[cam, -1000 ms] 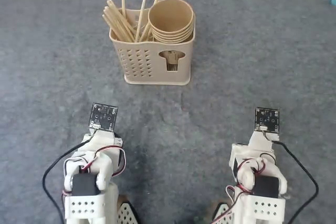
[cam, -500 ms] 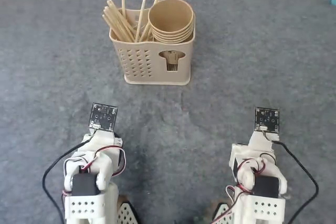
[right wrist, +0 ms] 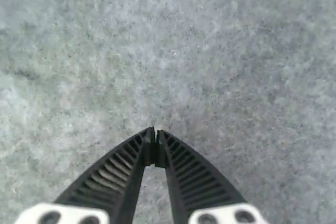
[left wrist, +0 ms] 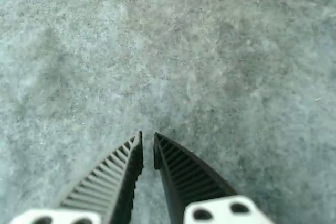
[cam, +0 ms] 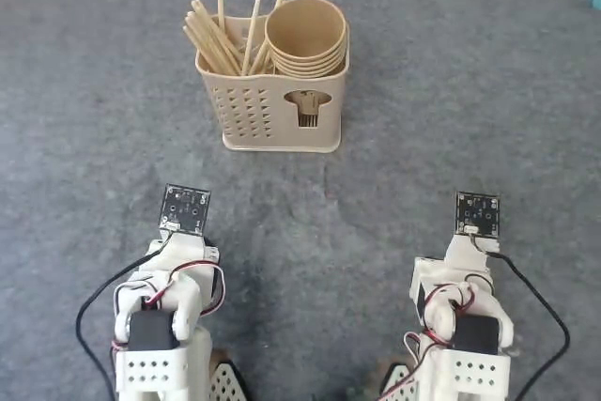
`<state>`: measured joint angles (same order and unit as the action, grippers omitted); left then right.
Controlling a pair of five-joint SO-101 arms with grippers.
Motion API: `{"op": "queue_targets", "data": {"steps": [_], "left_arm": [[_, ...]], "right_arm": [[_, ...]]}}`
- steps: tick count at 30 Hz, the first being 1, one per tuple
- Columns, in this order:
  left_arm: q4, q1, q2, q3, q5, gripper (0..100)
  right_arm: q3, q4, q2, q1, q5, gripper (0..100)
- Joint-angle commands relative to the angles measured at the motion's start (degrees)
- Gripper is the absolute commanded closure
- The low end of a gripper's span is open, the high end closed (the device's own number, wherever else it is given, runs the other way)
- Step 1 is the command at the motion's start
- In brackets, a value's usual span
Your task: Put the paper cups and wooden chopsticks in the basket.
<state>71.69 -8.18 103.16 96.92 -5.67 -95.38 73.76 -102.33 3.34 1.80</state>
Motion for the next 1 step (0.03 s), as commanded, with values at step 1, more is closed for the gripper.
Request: {"op": "queue_targets", "data": {"steps": [1], "left_arm": [[0.3,-0.3,0.4,-0.4,-0.3,97]], "right_arm": [[-0.9,0.5,-0.2,0.9,0.4,99.1]]}}
